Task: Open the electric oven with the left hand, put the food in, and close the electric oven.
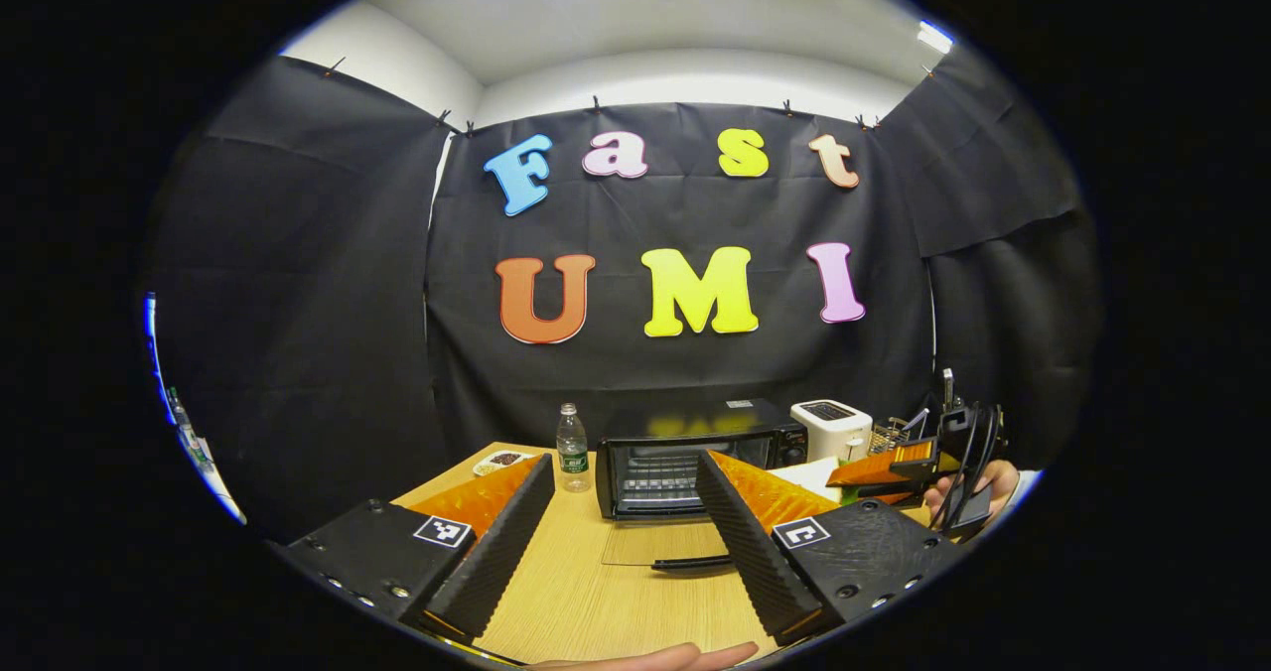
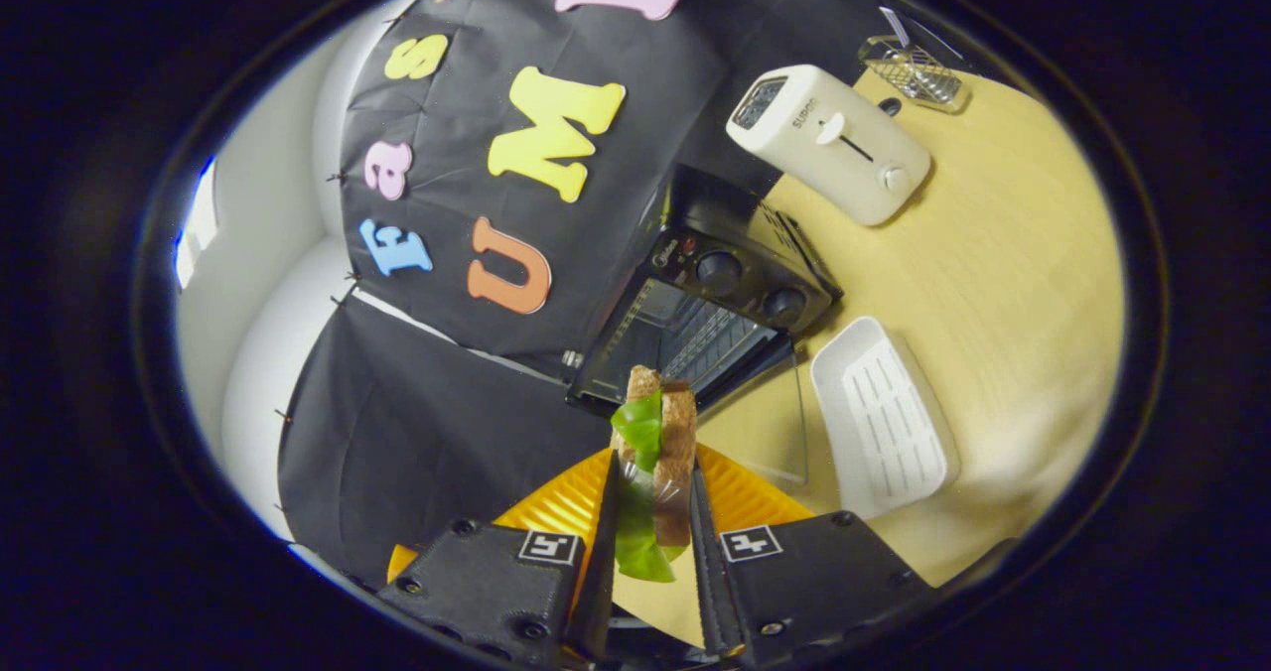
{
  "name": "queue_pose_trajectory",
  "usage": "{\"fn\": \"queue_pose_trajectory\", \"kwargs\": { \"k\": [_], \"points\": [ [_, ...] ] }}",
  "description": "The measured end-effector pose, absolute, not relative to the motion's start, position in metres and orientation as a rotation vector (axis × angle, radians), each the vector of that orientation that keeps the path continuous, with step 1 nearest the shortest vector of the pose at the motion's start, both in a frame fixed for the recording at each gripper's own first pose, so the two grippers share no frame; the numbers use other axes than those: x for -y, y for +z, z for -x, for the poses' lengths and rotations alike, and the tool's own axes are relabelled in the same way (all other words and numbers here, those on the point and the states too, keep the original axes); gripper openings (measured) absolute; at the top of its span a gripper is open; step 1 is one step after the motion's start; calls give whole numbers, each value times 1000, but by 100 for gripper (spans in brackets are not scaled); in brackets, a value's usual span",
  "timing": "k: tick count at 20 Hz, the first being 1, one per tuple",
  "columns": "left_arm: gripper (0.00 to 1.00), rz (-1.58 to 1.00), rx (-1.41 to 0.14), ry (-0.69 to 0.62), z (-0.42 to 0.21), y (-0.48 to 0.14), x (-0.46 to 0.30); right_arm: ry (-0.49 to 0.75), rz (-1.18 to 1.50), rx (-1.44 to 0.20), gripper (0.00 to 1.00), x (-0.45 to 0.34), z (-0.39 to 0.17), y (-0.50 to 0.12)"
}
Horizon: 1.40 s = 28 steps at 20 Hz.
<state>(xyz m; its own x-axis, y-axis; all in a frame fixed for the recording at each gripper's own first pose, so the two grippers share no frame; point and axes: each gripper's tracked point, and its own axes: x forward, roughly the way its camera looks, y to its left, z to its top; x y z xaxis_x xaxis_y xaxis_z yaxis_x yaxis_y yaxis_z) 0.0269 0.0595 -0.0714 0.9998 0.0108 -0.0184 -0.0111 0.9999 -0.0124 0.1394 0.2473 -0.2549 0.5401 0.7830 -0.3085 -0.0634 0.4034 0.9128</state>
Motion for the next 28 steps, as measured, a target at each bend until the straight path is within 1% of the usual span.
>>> {"fn": "queue_pose_trajectory", "kwargs": {
  "k": [3, 8, 10, 12, 14, 18, 19, 20, 23, 24, 25, 26, 27, 28],
  "points": [
    [94, 4, -28, 23, -27, -77, -60, 579, -1039, -765, 38, -281, -144, -259],
    [94, 8, -52, 12, -18, -79, -66, 478, -1086, -679, 38, -337, -175, -277],
    [94, -21, -50, 24, -13, -75, -75, 403, -1100, -642, 38, -353, -196, -291],
    [94, -17, -33, 24, -10, -74, -78, 313, -1171, -580, 38, -364, -222, -300],
    [95, 2, -25, 7, -10, -76, -74, 265, -1209, -518, 38, -380, -245, -302],
    [94, 24, -32, -6, -10, -80, -72, 193, -1100, -379, 39, -393, -296, -307],
    [95, 33, -28, -14, -9, -78, -71, 169, -1076, -374, 38, -395, -307, -313],
    [95, 38, -26, -24, -8, -78, -69, 156, -1055, -375, 39, -400, -317, -320],
    [94, 29, -21, -42, -6, -81, -72, 142, -1019, -410, 39, -412, -333, -343],
    [94, 27, -22, -37, -6, -82, -77, 134, -1061, -406, 39, -412, -336, -347],
    [94, 33, -27, -33, -5, -83, -82, 117, -1099, -407, 30, -409, -338, -351],
    [94, 43, -28, -36, -4, -84, -84, 102, -1109, -418, 40, -407, -340, -356],
    [95, 52, -26, -37, -4, -83, -86, 103, -1101, -414, 31, -408, -338, -356],
    [95, 61, -24, -34, -3, -82, -91, 108, -1077, -410, 41, -410, -339, -357]
  ]
}}
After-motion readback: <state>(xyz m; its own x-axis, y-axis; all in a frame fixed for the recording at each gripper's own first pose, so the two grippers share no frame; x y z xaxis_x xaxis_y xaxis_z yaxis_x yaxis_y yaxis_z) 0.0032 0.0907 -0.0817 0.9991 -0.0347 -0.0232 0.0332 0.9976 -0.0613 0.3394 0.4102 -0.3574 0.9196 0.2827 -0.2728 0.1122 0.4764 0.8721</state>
